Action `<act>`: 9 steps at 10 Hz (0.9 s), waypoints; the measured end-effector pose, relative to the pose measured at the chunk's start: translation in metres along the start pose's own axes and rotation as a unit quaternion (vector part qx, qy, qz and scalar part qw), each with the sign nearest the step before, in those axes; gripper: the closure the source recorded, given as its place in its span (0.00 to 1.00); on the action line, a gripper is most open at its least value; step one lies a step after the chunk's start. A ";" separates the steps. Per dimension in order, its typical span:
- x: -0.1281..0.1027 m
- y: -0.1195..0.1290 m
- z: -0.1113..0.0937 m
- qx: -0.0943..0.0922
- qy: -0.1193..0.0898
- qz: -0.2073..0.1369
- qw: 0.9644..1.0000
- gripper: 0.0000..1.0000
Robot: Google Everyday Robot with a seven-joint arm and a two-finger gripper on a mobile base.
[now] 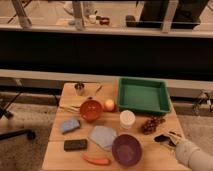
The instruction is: Wipe table surface with brush
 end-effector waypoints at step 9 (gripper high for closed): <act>0.003 0.013 0.015 -0.020 0.003 0.006 1.000 1.00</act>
